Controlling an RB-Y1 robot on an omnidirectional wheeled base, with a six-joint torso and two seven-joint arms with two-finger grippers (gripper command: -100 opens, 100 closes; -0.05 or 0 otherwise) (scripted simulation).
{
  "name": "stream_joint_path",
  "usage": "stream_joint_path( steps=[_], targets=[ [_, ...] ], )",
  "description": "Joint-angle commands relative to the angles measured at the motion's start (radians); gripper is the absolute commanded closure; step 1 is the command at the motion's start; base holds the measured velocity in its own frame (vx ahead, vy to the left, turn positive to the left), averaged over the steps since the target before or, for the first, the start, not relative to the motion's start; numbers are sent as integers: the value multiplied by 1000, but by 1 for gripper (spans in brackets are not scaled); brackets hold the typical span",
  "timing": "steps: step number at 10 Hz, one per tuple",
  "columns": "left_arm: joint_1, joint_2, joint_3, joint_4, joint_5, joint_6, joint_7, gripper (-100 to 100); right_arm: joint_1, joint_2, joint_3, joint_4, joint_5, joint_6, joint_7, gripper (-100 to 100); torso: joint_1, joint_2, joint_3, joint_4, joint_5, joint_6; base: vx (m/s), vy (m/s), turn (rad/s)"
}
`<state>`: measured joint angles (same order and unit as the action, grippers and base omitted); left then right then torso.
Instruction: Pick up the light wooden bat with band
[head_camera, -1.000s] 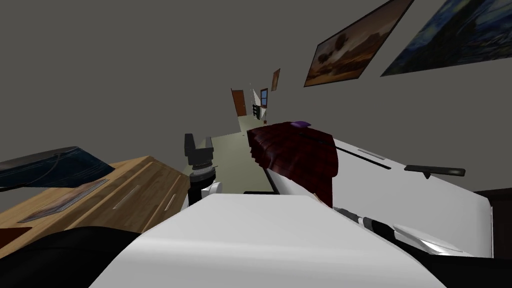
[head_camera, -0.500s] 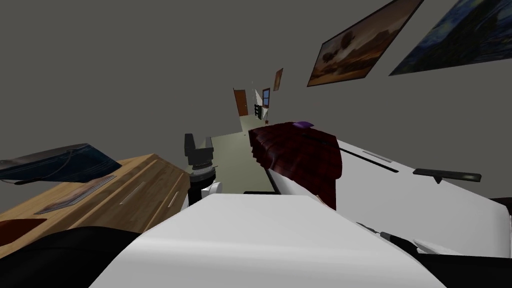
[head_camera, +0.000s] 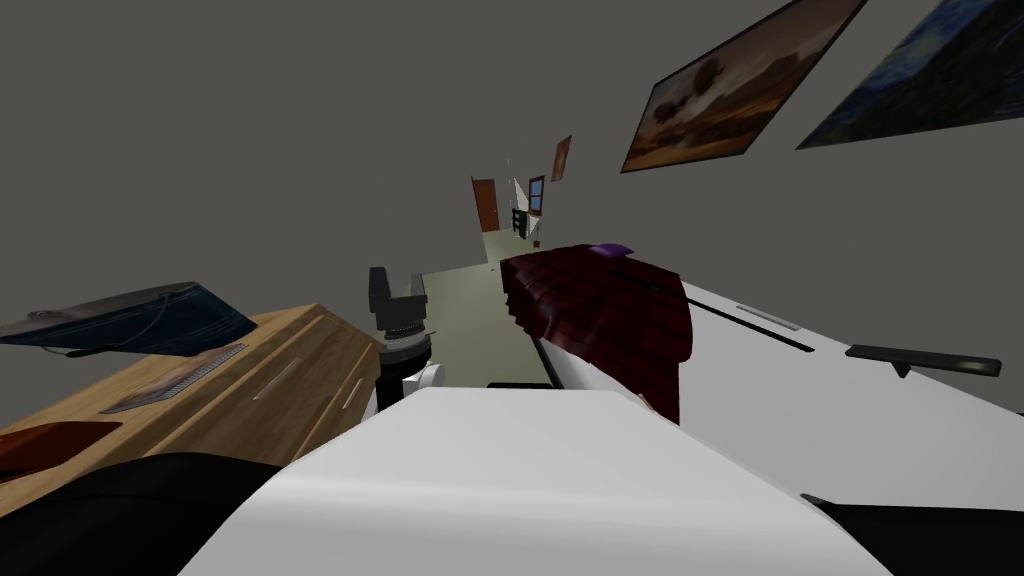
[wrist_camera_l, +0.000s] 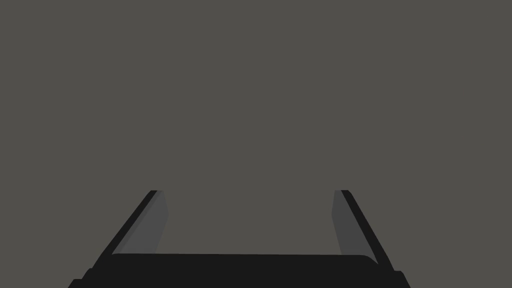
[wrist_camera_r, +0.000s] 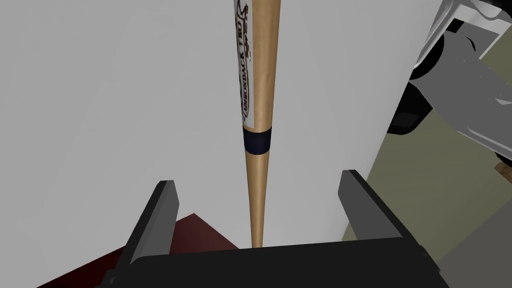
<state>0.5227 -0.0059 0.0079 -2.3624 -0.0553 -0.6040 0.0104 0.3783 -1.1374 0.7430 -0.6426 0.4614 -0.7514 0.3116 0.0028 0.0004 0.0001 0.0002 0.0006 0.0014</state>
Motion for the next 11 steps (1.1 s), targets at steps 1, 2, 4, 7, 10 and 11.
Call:
stream_joint_path(
  steps=[1,2,4,7,10,11],
  targets=[
    [0,0,0,0,0,0,0,0,-4,31,0,9,5,19,4,-100,0,0,0,0,0,0,-1,-24,53],
    [0,0,0,0,0,0,0,0,-7,53,0,16,8,33,6,-100,-2,0,0,0,-1,0,-3,-49,103],
    [0,0,0,0,0,0,0,0,-9,57,0,22,9,30,8,-100,-4,0,0,0,-1,0,0,-40,32],
    [0,0,0,0,0,0,0,0,-9,60,0,22,9,29,8,100,-3,0,0,0,-1,0,0,0,0],
    [0,0,0,0,0,0,0,0,-9,60,0,22,9,29,8,0,-5,0,0,0,-2,0,0,0,0],
    [0,0,0,0,0,0,0,0,-4,31,0,9,5,19,4,100,-5,0,0,0,-2,0,1,26,-85]
  ],
)
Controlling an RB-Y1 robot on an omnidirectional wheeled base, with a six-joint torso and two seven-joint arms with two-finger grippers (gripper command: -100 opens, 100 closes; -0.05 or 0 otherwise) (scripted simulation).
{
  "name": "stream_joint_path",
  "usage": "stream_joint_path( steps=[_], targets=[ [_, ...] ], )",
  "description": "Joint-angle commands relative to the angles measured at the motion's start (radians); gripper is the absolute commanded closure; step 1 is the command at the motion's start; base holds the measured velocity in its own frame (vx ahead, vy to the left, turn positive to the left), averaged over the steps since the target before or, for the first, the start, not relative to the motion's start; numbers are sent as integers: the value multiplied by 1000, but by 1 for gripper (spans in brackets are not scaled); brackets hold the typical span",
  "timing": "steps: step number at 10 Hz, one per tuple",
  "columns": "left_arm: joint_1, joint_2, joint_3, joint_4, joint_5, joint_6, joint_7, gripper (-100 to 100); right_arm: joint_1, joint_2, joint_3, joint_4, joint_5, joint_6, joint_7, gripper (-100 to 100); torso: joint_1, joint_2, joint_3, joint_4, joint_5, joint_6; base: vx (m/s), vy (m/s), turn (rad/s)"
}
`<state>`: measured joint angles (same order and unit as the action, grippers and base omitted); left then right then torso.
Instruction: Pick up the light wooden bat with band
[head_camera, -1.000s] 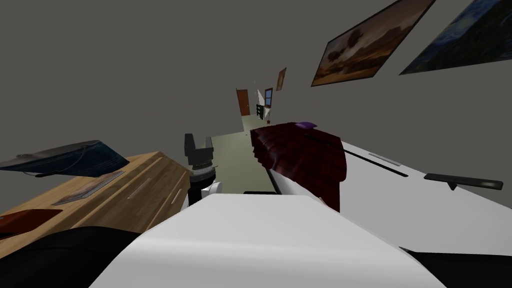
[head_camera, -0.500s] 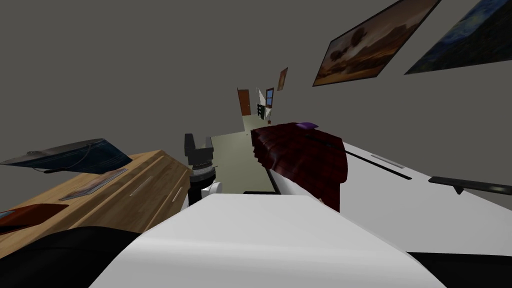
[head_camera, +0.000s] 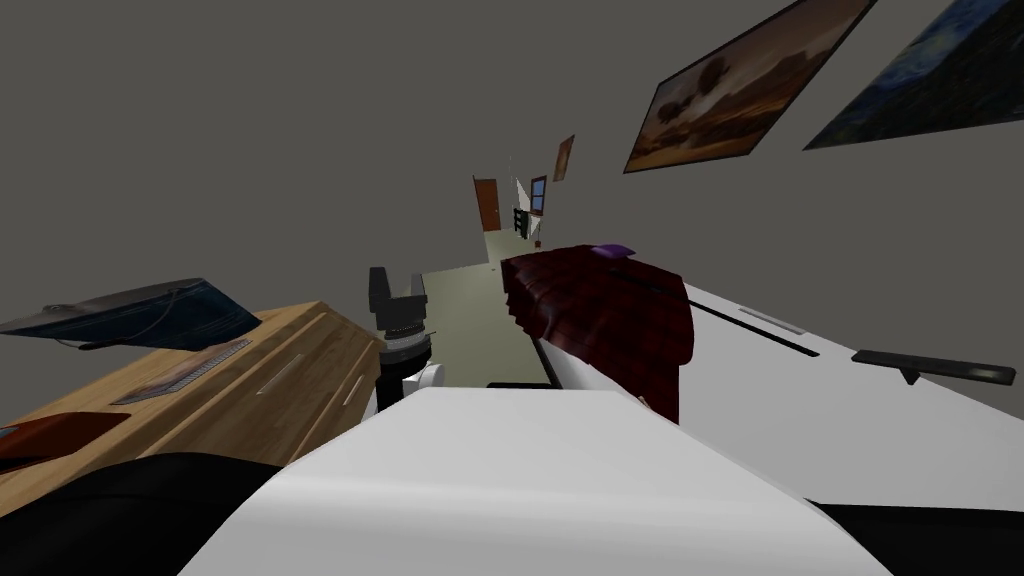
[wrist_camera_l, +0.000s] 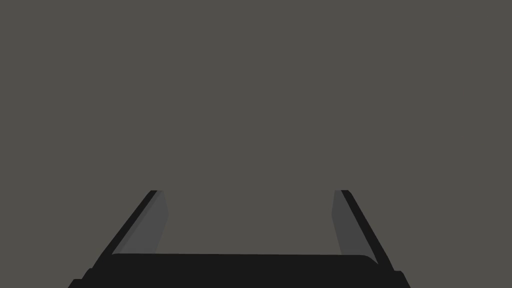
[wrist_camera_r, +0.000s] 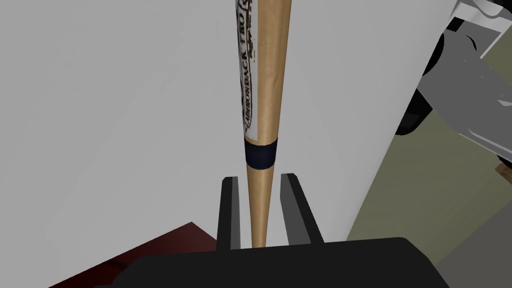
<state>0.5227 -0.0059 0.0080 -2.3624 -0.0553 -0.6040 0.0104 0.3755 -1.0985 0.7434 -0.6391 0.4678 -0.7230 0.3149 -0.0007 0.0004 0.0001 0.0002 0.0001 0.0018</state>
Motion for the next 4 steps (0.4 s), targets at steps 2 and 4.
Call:
stream_joint_path(
  steps=[2,4],
  targets=[
    [0,0,0,0,0,0,0,0,3,-39,0,-3,-6,-28,-3,100,2,0,0,0,0,0,8,52,-69],
    [0,0,0,0,0,0,0,0,-1,-31,1,3,-4,-26,-2,0,1,0,0,0,0,0,1,11,-4]
  ],
)
